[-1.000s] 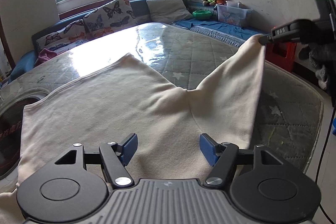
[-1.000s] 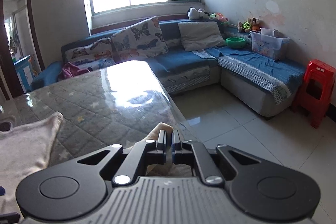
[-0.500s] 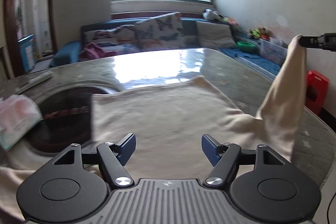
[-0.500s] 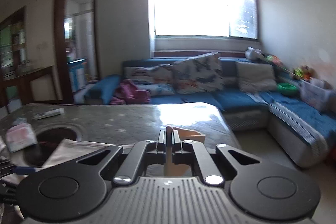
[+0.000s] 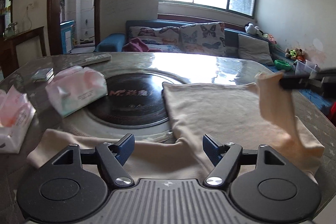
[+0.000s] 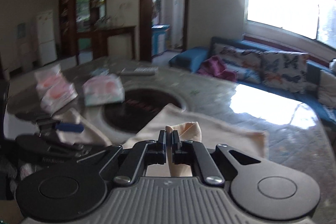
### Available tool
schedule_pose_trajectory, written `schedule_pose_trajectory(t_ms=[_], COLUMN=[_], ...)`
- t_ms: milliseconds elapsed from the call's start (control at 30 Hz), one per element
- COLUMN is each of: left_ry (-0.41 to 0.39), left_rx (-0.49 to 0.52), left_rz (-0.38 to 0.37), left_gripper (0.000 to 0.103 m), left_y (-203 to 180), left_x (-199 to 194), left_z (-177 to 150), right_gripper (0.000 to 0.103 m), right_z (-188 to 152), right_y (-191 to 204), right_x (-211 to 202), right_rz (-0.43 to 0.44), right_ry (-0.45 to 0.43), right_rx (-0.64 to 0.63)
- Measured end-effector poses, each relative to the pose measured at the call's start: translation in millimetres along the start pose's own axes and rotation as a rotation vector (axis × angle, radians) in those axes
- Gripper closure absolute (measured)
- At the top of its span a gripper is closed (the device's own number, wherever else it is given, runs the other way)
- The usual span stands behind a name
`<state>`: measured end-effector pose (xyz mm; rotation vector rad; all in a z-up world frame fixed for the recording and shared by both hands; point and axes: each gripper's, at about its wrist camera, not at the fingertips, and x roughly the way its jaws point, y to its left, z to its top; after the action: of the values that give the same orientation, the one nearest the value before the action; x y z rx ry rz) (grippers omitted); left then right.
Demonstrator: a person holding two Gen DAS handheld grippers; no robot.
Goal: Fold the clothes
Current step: 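Lay the lifted sleeve across the sweatshirt body with the right gripper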
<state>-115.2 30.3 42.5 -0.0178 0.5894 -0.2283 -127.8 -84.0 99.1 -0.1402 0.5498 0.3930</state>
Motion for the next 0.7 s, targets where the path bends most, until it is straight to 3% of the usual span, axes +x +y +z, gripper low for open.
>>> schedule_pose_trajectory(t_ms=[167, 367, 533, 700], left_ry=[0.004, 0.0, 0.009, 0.042], left_rx=[-0.016, 0.005, 0.064, 0.131], left_rz=[0.019, -0.01, -0.086, -0.144], left_gripper=[0.028, 0.028, 0.03, 0.049], left_y=[6.9, -3.9, -25.3, -46.4], left_x=[-2.3, -3.2, 1.3, 11.5], left_z=[-3.3, -0.7, -3.2, -8.7], right_gripper=[0.098, 0.083, 0.064, 0.054], right_z=[-23.0, -30.3, -41.4, -68.4], right_y=[25.3, 23.6, -6.1, -41.3], right_x=[20.6, 10.4, -15.6, -44.9], right_rz=[0.106, 0.14, 0.044, -0.102], right_ry=[0.091, 0.104, 0.11, 0.155], right_rx=[-0.042, -0.048, -0.03, 0.017])
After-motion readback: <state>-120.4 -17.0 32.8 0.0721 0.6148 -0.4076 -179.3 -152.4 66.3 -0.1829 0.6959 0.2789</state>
